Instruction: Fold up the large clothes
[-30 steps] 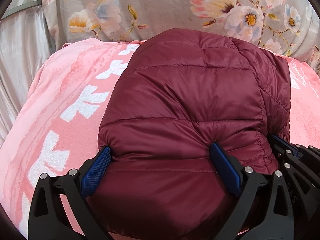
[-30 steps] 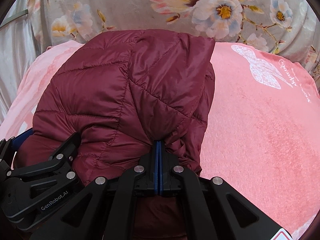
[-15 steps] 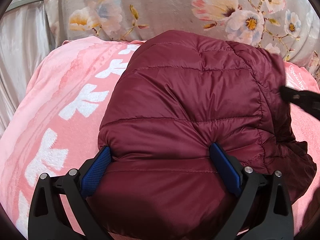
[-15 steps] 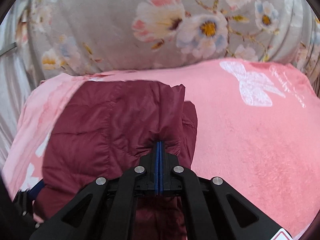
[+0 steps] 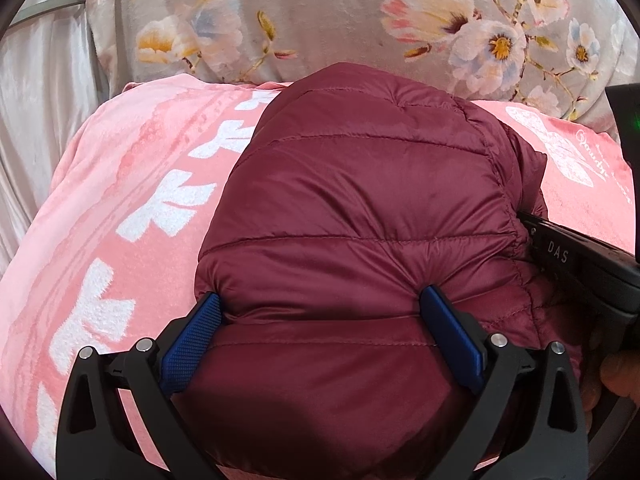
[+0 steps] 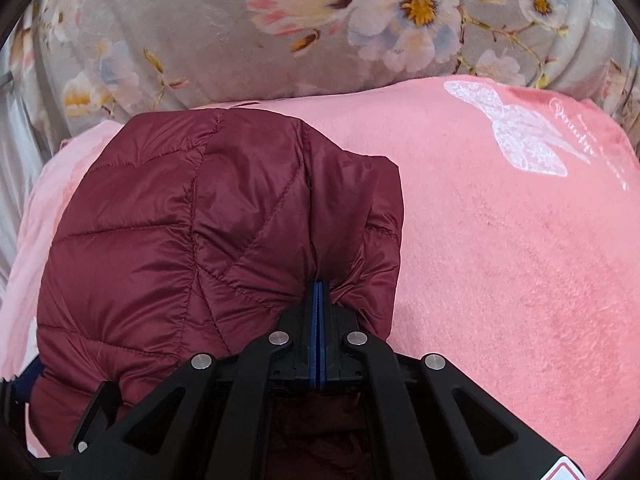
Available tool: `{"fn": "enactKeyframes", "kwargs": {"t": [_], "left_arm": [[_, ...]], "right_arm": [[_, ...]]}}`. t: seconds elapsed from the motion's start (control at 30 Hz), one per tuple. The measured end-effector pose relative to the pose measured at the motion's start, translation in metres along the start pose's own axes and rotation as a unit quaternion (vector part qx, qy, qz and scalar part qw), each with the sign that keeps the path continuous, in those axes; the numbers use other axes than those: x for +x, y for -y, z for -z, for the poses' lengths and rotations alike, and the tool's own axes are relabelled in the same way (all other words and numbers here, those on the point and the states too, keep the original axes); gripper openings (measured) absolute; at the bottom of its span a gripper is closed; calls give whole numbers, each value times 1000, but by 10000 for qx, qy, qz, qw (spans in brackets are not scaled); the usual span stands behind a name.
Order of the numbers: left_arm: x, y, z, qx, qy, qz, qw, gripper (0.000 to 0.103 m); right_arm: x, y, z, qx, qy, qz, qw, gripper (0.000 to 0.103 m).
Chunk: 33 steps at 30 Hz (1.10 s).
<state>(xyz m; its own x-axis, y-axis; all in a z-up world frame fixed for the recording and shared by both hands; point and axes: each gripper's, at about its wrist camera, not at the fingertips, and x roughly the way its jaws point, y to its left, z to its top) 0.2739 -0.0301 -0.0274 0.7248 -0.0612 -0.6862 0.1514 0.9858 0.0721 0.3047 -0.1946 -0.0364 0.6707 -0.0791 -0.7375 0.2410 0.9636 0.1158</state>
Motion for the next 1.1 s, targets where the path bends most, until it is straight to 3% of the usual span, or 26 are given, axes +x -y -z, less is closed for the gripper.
{"fn": "enactKeyframes", "kwargs": {"t": [0.07, 0.17, 0.33, 0.47, 0.67, 0.8, 1.0, 1.1], "left_arm": [[-1, -1, 0, -22, 12, 6, 10000, 98], [-4, -4, 1, -64, 58, 42, 10000, 98], [-33, -9, 12, 18, 224, -252, 9994, 98], [-72, -14, 27, -63, 291, -189, 9994, 98], [-111, -23, 62, -74, 170, -208, 9996, 98], [-118, -25, 85, -51, 38, -273, 9996, 98], [-119, -26, 109, -105, -90, -292, 9995, 98], [-119, -26, 110, -101, -45, -282, 9995, 98]], "right_arm": [[-21, -6, 4, -170, 86, 191, 9996, 6], [-60, -3, 20, -133, 288, -9, 9995, 21], [-112, 8, 64, -158, 187, -225, 9994, 23], [-143, 15, 104, -126, 180, -197, 9996, 28], [-164, 13, 143, -64, 94, -165, 9998, 33], [-171, 4, 162, -223, 137, 17, 9997, 43], [-182, -4, 172, -383, 318, 199, 9986, 57], [-180, 0, 174, -305, 267, 212, 9990, 58]]}}
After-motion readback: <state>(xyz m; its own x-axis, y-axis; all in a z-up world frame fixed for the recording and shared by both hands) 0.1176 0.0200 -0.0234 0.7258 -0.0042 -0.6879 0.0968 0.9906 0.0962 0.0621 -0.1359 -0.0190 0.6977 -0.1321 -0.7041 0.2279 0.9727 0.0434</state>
